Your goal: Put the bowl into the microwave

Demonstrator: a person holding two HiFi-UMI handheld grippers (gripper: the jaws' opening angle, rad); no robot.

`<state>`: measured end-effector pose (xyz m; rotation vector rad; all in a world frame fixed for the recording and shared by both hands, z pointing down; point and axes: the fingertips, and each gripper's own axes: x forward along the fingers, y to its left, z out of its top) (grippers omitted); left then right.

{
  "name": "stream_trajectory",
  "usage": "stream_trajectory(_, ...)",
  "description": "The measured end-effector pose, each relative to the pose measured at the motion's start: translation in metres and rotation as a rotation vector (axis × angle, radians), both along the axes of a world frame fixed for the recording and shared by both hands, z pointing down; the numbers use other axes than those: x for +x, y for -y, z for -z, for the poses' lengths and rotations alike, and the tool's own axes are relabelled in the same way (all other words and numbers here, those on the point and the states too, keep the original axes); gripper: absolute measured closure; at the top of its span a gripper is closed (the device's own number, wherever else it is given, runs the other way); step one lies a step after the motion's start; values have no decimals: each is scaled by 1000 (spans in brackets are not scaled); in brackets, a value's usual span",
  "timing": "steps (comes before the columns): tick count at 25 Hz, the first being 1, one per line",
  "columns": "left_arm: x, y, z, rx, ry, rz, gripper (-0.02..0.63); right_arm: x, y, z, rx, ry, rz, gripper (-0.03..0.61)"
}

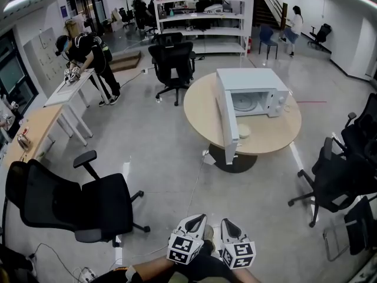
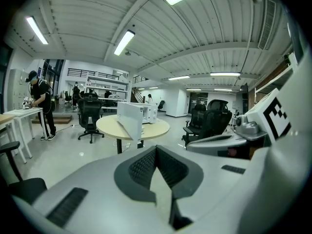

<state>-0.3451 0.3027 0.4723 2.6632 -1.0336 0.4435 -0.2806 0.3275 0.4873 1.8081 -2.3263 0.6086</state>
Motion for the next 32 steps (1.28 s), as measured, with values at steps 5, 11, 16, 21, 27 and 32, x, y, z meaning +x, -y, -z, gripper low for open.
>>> stream_trajectory(5, 27, 34, 1, -2, -4, -18, 568, 24, 31, -4, -20, 3, -13, 563)
stream_trajectory(11, 61, 76, 5, 6, -12, -48, 568, 50, 73, -4, -31, -11, -20, 563)
stream_trajectory(16, 86, 115, 8, 6, -31, -63, 568, 72, 109, 0, -33, -37, -22, 563)
stream_trajectory(21, 109, 150, 10, 7, -58, -71, 568, 91, 141, 3, -39, -69, -16, 563)
stream_trajectory(27, 118, 178, 7, 3, -64, -57, 568, 96, 166, 4, -57, -69, 4, 563)
stream_trajectory(32, 125, 188, 13, 14, -80, -67, 568, 104, 178, 11, -29, -105, 9, 563)
